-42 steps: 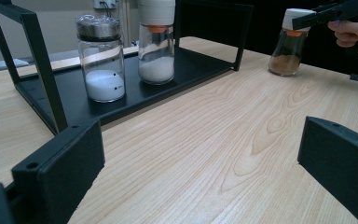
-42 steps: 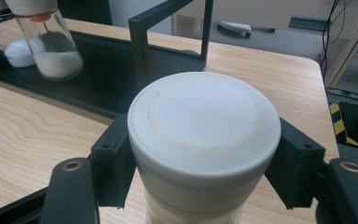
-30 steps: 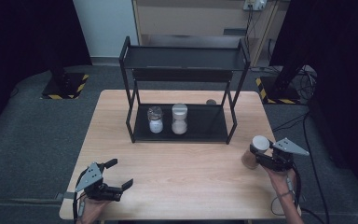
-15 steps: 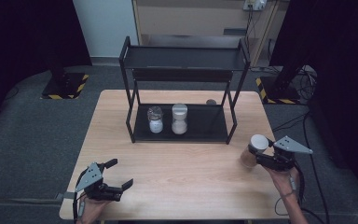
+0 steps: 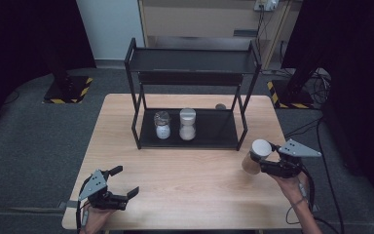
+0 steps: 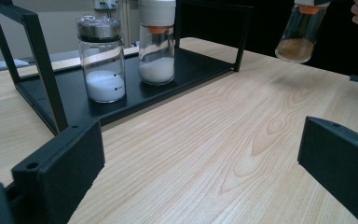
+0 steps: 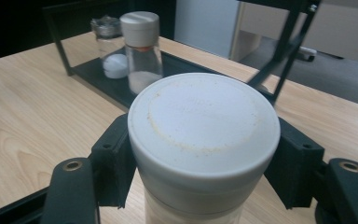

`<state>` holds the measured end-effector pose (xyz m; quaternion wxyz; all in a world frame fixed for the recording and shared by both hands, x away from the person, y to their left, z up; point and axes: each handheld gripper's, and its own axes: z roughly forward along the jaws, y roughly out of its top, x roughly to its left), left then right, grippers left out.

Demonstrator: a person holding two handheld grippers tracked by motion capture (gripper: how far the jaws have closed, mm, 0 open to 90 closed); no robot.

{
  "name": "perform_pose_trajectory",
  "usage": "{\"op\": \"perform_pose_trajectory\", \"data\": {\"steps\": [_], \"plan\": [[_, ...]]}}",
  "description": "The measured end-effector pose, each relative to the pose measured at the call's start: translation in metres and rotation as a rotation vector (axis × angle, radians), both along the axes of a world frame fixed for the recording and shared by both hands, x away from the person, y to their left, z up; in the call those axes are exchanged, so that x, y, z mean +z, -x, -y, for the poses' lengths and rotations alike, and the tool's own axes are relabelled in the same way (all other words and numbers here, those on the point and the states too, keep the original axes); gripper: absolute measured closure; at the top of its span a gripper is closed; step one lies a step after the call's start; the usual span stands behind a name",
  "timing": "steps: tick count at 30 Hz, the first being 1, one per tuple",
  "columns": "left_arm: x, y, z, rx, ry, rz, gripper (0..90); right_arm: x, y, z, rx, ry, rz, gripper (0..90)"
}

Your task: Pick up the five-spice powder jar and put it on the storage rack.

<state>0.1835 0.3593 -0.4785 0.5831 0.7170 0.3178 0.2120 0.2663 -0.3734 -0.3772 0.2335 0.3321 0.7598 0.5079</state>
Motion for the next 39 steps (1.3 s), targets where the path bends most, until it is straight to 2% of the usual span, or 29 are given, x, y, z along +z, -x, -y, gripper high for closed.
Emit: {"op": "perform_pose_trajectory", "data": {"steps": [7, 17, 25, 39], "plan": [[0.000, 0.000, 0.000, -0.002, 0.001, 0.000, 0.0, 0.012, -0.011, -0.011, 0.071, 0.010, 0.001, 34.0], [-0.001, -0.001, 0.000, -0.001, 0.008, -0.004, 0.0, 0.024, -0.030, -0.026, 0.135, 0.002, -0.004, 34.0], [-0.001, -0.001, -0.001, -0.002, 0.009, -0.003, 0.0, 0.031, -0.045, -0.038, 0.167, 0.012, -0.021, 34.0], [-0.001, 0.000, -0.001, 0.000, 0.011, -0.002, 0.0, 0.037, -0.064, -0.055, 0.184, 0.019, -0.027, 34.0]]}}
